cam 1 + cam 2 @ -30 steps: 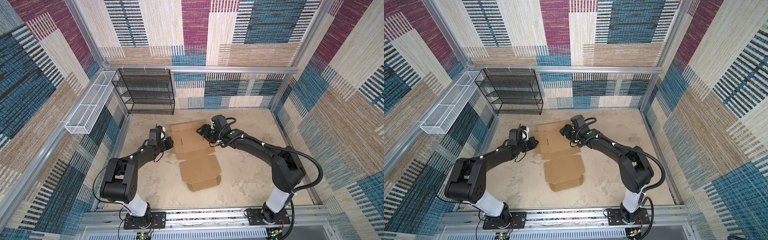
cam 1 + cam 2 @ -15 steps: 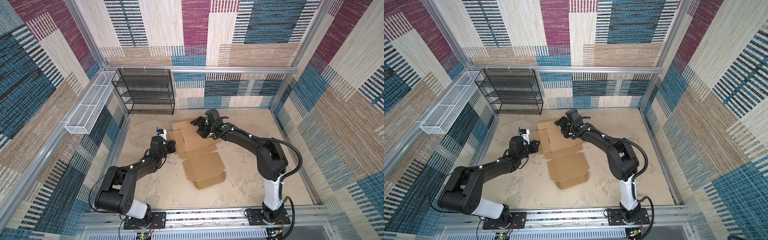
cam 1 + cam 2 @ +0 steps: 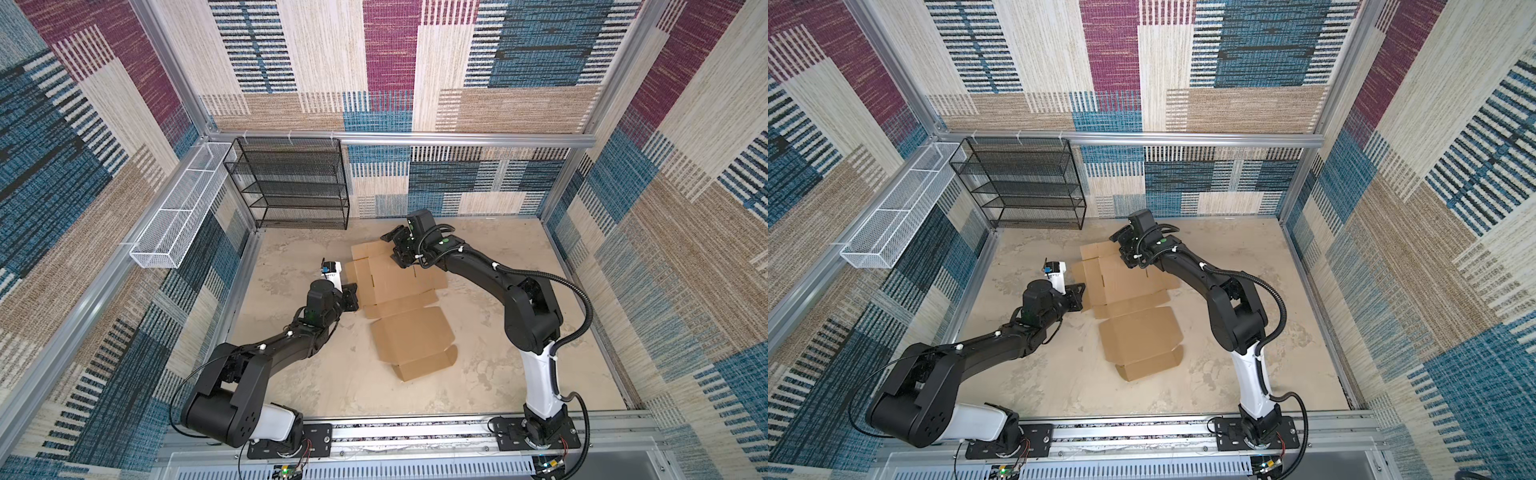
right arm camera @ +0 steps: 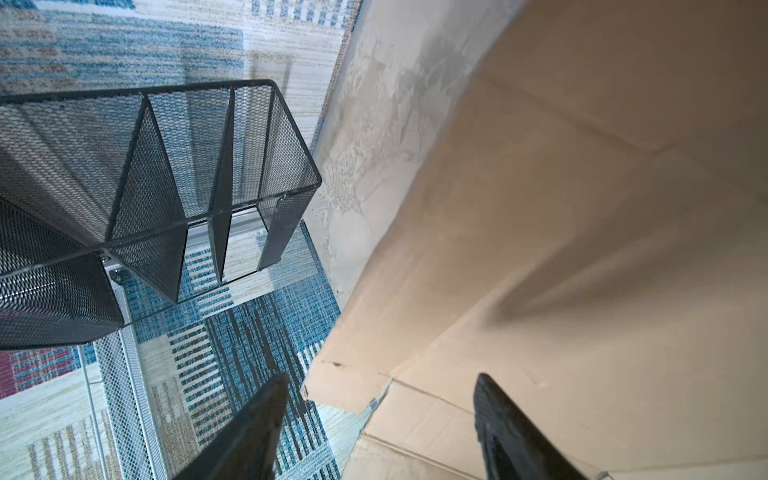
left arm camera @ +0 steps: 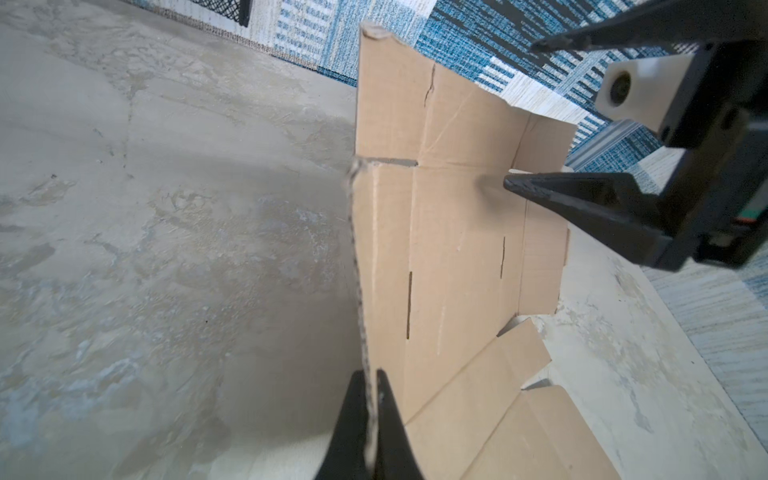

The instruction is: Fold the paper box

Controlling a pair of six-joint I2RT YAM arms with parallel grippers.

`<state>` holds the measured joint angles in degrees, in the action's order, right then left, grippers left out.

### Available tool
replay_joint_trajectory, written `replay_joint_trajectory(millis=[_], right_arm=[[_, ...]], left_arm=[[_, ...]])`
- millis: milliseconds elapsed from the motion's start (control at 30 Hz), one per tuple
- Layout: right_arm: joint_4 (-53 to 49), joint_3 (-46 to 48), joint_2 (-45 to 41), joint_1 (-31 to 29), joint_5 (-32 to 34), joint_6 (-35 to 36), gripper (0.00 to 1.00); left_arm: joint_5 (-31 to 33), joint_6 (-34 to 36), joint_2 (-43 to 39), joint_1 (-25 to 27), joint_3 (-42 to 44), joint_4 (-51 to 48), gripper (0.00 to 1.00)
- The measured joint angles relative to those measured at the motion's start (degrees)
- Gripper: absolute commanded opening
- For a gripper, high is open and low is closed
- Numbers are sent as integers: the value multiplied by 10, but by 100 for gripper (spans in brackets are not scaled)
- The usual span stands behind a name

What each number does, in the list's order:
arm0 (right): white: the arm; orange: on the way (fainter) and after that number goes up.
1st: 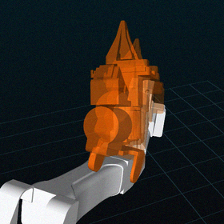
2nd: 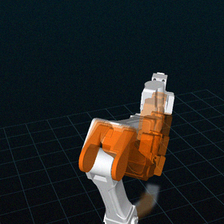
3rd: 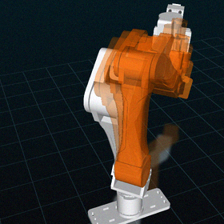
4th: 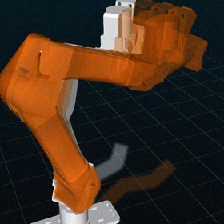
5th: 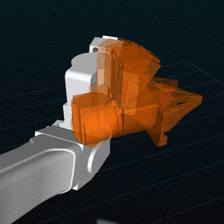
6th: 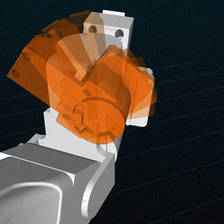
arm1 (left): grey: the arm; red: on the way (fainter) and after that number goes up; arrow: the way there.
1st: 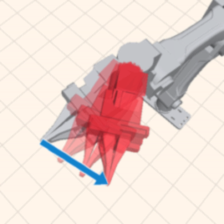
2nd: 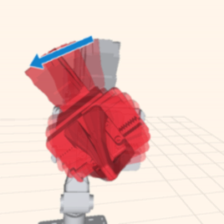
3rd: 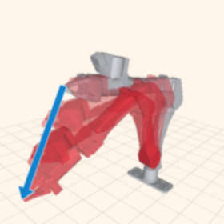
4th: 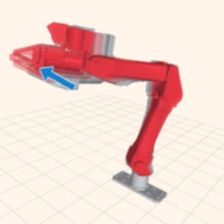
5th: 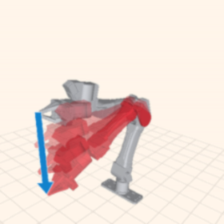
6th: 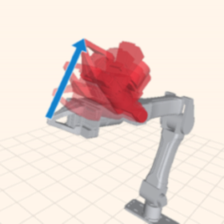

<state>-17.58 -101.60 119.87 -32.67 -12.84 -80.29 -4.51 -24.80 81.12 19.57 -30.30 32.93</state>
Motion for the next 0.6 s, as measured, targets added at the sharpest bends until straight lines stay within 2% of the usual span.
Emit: replay_joint_trajectory(millis=[300, 600], right_arm=[[-28, -3, -2, 5, 17, -24, 72], [-33, -3, -4, 11, 26, -37, 70]], left_arm=[[43, 38, -16, 23, 22, 37, 0], [58, 50, -13, 35, 31, 65, 0]])
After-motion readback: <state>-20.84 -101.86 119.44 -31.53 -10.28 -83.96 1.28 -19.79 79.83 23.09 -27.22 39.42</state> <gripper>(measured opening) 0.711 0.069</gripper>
